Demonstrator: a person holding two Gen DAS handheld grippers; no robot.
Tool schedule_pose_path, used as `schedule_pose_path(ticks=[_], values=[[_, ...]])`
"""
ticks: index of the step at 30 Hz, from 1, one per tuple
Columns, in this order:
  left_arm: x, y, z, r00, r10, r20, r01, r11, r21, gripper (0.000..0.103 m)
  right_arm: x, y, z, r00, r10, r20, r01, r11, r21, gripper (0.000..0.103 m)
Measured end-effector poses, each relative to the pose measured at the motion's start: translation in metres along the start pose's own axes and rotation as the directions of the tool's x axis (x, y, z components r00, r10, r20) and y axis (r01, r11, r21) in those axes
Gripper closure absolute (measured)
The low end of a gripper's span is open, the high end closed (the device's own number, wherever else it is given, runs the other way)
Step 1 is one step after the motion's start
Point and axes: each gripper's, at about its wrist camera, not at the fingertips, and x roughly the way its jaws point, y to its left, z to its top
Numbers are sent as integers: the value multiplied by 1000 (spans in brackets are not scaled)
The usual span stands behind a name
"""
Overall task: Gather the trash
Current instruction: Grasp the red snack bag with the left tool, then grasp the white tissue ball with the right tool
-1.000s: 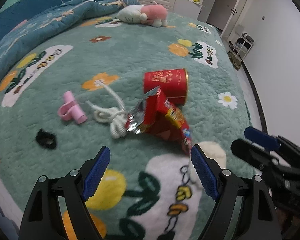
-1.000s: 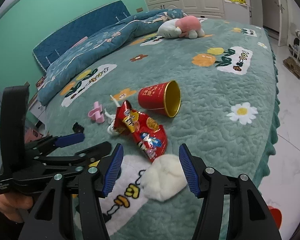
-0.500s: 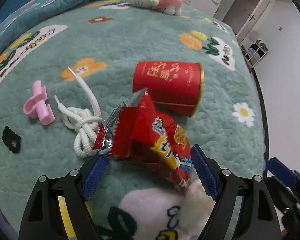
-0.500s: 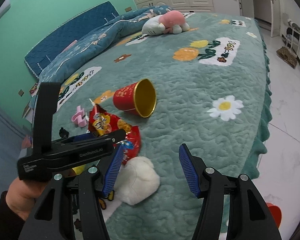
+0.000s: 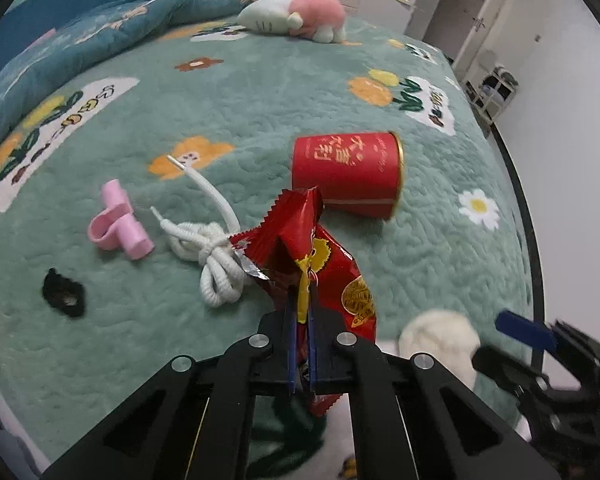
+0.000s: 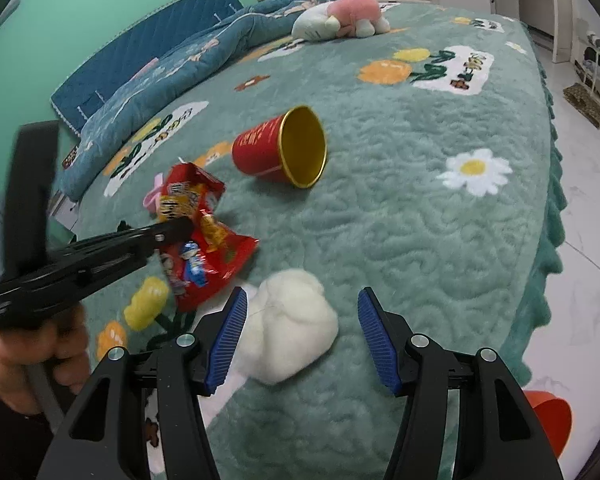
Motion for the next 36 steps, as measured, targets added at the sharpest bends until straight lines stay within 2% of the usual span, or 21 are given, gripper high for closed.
schedule_pose_path(ticks=[10,19,22,26,32,36], values=[[-24,6,-20,998,58,16,-59,998,27,98,12,8,-12,999,-18,-31,17,999,-34,45],[-18,9,-28,999,45,-12,-45,999,23,98,26,8,-15,998,-33,-58,29,998,-62,46],[-15,8,-28,999,37,-17,-37,999,22,98,30,11,-16,997,-33,-70,26,995,-93,67],[-15,6,-28,999,35,-18,-34,999,24,98,30,9,-16,997,-15,-73,8,996,-88,81],[-31,-4,-30,999,36,5,-36,999,38,98,7,13,-13,1000,11,-25,-13,996,-86,84],[-50,-16,-33,999,36,35,-37,998,55,98,-23,19,-13,999,24,25,-21,995,-93,84]])
